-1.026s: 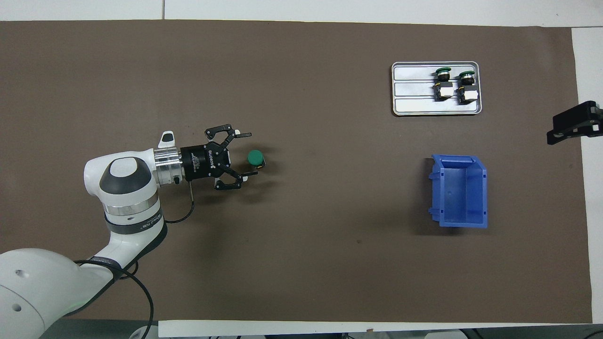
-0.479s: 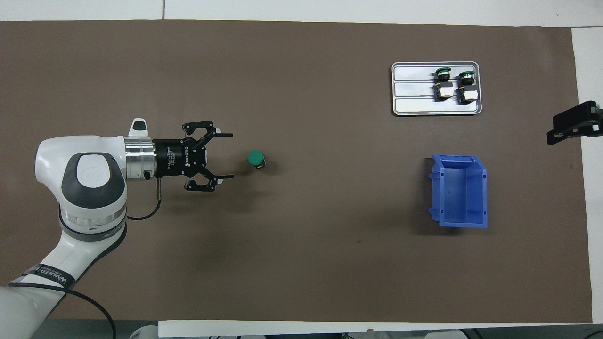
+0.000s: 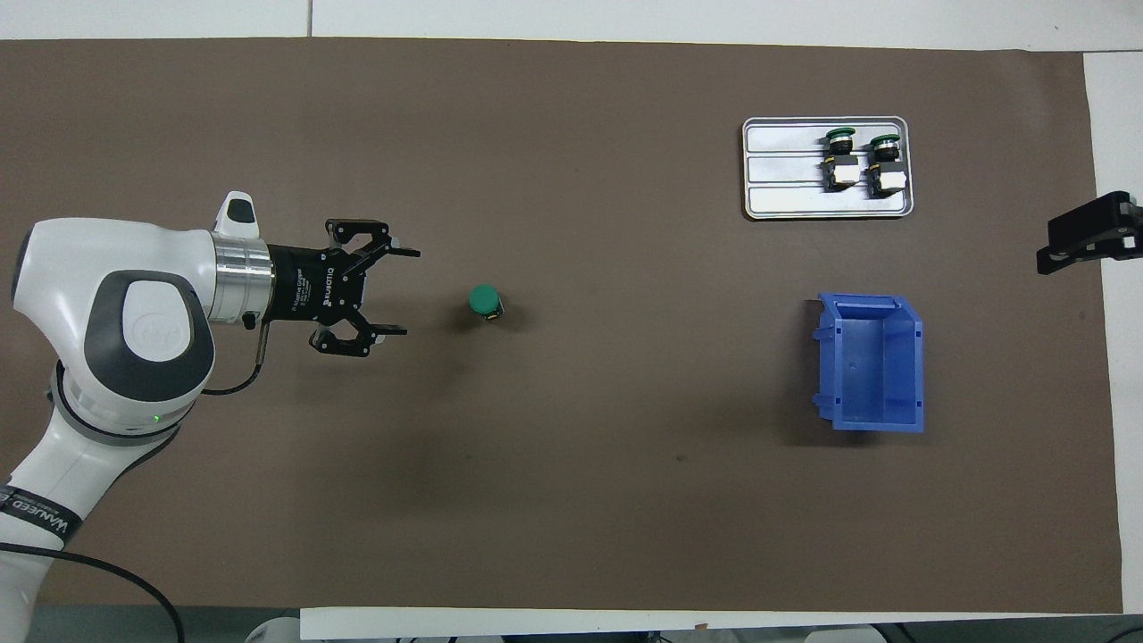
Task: Place and press button with both arms
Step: 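Draw the left gripper back from the button, then press down on the button top with the left gripper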
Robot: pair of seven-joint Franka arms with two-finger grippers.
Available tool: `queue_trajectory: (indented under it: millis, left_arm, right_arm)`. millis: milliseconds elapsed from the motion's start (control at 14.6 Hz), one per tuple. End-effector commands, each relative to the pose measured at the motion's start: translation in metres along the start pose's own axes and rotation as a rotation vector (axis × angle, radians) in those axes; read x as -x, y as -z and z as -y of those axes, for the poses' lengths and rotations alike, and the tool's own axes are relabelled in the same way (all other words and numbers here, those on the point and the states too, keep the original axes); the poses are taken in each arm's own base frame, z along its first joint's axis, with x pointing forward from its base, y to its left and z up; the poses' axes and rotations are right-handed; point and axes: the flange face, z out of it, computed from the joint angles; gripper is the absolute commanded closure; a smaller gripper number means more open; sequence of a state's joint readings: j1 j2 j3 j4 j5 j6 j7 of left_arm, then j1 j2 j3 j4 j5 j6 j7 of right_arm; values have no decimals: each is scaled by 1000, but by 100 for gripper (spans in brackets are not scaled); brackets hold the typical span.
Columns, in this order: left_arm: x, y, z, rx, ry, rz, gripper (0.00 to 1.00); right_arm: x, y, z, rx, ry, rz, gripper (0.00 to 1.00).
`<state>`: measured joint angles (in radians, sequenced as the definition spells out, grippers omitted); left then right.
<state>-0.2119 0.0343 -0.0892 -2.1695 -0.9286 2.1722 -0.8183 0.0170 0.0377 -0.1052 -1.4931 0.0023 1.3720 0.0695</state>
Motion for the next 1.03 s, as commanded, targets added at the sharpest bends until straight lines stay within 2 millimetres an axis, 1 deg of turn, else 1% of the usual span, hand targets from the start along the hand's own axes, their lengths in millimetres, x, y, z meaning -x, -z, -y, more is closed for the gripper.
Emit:
queue_trajectory:
  millis: [0,68,205,342,547,684,752,821,889,957]
  left_arm:
    - [10,17,-12,-58,-70,-30,0]
    - [12,25,-17,-80,-106,-59,0]
    - [24,40,-32,-170,-261,-198,0]
    - [41,42,-42,-261,-393,-300,0]
    - [47,47,-49,-280,-446,-353,0]
    - [65,38,-53,-328,-527,-400,1]
    - [75,33,-56,-340,-562,-413,5]
    - [84,25,-56,-355,-595,-409,11]
    - [86,21,-54,-375,-639,-403,13]
    - [95,14,-52,-389,-686,-395,15]
  right_arm:
    - [7,0,-3,-5,16,3,1]
    - [7,0,-3,-5,16,3,1]
    - [7,0,-3,-5,17,3,1]
    - [7,0,-3,-5,16,3,1]
    - [7,0,-3,-5,16,3,1]
    - [7,0,-3,-5,16,3,1]
    - [7,0,-3,-5,16,3,1]
    - [7,0,-3,-5,17,3,1]
    - [7,0,-3,-5,16,3,1]
    - [7,0,-3,-5,16,3,1]
